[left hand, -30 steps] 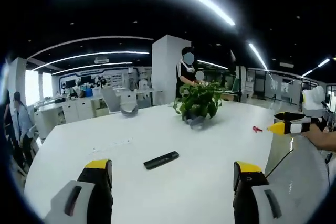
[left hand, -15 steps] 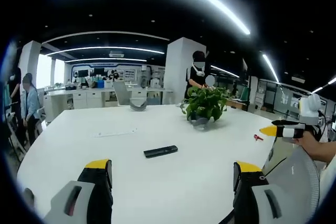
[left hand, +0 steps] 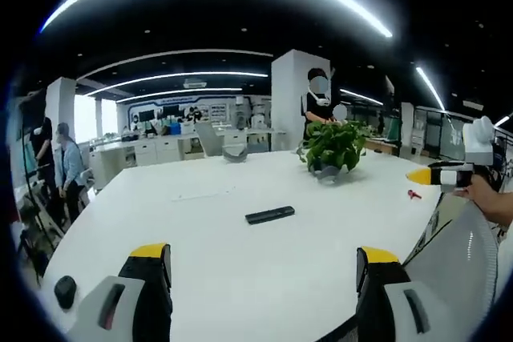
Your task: Press the specified remote control buttons in sequence, fully releasing each button before pressing the next.
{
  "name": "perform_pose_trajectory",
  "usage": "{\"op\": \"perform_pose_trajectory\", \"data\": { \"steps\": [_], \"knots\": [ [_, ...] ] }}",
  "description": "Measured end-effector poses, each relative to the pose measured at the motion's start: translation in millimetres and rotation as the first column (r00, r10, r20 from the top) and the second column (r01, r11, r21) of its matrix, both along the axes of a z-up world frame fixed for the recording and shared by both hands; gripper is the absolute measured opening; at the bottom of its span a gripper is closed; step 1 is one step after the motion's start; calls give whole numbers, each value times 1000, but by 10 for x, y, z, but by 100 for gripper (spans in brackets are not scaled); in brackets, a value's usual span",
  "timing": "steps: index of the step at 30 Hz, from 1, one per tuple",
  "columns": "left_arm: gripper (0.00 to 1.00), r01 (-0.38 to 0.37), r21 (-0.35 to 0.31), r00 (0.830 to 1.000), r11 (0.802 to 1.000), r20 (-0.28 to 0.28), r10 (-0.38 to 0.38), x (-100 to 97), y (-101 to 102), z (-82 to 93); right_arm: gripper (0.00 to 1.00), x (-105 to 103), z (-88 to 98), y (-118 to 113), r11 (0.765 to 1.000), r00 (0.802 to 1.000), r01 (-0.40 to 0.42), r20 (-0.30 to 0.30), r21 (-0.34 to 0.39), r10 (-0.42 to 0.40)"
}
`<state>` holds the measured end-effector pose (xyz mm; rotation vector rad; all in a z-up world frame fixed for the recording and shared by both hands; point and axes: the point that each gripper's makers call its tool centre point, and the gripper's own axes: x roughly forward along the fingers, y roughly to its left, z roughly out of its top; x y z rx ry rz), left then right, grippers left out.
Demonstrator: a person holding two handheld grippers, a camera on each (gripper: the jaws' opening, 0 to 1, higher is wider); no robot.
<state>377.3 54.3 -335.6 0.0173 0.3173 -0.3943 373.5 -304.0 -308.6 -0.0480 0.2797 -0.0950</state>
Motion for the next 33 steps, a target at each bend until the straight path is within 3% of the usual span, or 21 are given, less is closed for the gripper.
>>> {"op": "perform_pose_trajectory", "data": {
  "steps": [2, 5, 8, 12, 15, 18, 21, 27, 33],
  "knots": [
    [100, -25, -22, 1000, 999, -19, 24, -13, 32, -15, 94, 2, -6, 2, 1000, 1000, 0, -4, -3, 0],
    [100, -54, -29, 999, 998, 9, 54, 12, 56, 21, 94, 7, -36, 8, 1000, 1000, -3, -22, -14, 2],
    [100, -68, 5, 998, 998, 2, 68, 32, 52, -28, 94, 8, -49, 18, 1000, 1000, -7, -31, -21, 6],
    [100, -97, 29, 994, 995, 59, 96, 65, 79, 16, 93, 8, -74, 20, 1000, 999, -8, -45, -14, 8],
    [100, -121, 62, 992, 991, 42, 118, 97, 125, -55, 92, 9, -81, 38, 1000, 999, -17, -50, -9, 17],
    [100, -120, 57, 992, 991, 38, 118, 87, 117, -54, 92, 12, -99, 59, 1000, 998, -24, -60, -19, 22],
    [100, -123, 107, 992, 987, 48, 118, 80, 124, -69, 93, 13, -102, 48, 1000, 998, -18, -61, -22, 17],
    [100, -108, 108, 994, 988, 39, 104, 68, 94, -72, 92, 13, -120, 56, 999, 997, -24, -70, -25, 22],
    [100, -139, 133, 989, 981, 77, 129, 70, 160, -3, 92, 5, -89, 20, 999, 998, -8, -55, -33, 6]
  ]
}}
